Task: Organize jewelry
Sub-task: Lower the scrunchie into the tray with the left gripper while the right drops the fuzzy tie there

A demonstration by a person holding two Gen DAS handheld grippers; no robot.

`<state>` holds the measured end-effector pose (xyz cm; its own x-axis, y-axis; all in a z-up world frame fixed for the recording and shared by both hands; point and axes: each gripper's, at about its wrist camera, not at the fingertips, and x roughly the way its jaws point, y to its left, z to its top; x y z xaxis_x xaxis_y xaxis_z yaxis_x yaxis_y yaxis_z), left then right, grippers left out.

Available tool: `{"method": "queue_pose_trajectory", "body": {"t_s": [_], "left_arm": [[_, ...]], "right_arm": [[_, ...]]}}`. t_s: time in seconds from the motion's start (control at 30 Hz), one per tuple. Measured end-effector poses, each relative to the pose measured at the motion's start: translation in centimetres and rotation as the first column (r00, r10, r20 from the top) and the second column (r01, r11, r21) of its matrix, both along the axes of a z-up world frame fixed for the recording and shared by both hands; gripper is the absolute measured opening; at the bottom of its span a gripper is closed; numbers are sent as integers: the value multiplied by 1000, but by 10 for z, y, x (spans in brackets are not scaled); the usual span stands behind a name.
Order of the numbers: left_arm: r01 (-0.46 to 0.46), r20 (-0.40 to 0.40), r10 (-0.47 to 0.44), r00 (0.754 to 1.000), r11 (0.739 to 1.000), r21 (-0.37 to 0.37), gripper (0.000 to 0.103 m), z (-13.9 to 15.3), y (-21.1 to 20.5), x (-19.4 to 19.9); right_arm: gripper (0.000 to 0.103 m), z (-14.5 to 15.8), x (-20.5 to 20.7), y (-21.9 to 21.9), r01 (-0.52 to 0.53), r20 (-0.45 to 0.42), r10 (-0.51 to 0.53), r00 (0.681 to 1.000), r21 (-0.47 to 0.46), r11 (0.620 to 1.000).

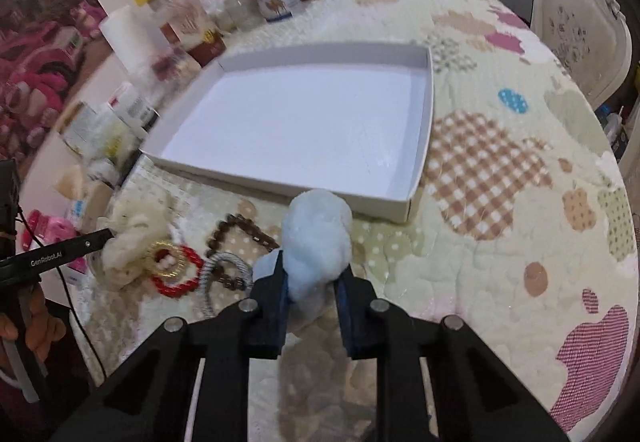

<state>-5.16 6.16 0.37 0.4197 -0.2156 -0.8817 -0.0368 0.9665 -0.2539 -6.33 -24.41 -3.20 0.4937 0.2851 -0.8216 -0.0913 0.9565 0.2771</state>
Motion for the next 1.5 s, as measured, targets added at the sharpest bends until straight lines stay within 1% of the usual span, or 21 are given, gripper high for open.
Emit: {"method": "queue_pose_trajectory", "body": {"t_s": [0.13,0.23,0.33,0.43,0.57,0.7,0.8,0.87,1.0,1.1,1.2,1.23,1.3,1.33,1.4,1.47,1.5], "left_arm": [[-6,51,7,999,1000,-17,9,26,2,0],[-4,85,4,996,1000,-7,9,41,-1,5],[-5,115,4,993,1000,10,9,52,-9,19],[-14,130,11,991,1000,21,9,56,-14,37],[-23,129,18,991,999,40,9,49,-20,66],[-35,110,29,993,998,55,9,36,-24,99],[-39,81,33,996,996,75,9,20,-26,124],[-40,58,34,998,994,100,9,5,-29,139],[-35,4,35,999,992,121,9,-21,-31,156],[-22,-22,25,999,992,122,9,-33,-33,159],[-3,-57,10,998,992,124,9,-43,-36,156],[4,-68,5,998,993,122,9,-46,-37,153],[16,-81,-7,997,993,118,9,-49,-39,145],[19,-76,-10,997,993,119,9,-49,-40,140],[23,-78,-13,997,992,121,9,-48,-42,134],[11,-81,-2,997,994,111,9,-46,-41,133],[0,-80,8,997,994,106,12,-45,-39,133]], "right_arm": [[21,24,-6,-5,-10,56,8,998,34,999],[21,41,-5,-7,-21,95,17,995,41,999],[21,50,1,-10,-24,117,19,993,44,999],[21,55,13,-14,-22,122,18,992,34,999],[21,49,32,-15,-25,93,22,995,26,999],[21,38,57,-15,-27,48,26,998,22,999],[21,25,81,-17,-17,0,17,1000,53,998],[21,13,96,-18,-8,-40,11,999,80,997],[21,-16,118,-17,-2,-115,18,993,131,991],[22,-31,125,-18,-2,-150,25,988,150,989],[25,-38,125,-24,-8,-166,35,985,160,987],[26,-38,125,-25,-15,-170,42,985,155,988],[28,-40,122,-30,-36,-185,54,981,96,995],[28,-40,121,-32,-44,-189,60,980,86,995],[29,-37,117,-38,-57,-193,75,978,93,994],[32,-33,115,-39,-70,-190,86,978,88,994],[36,-31,116,-39,-78,-182,91,979,78,994]]}}
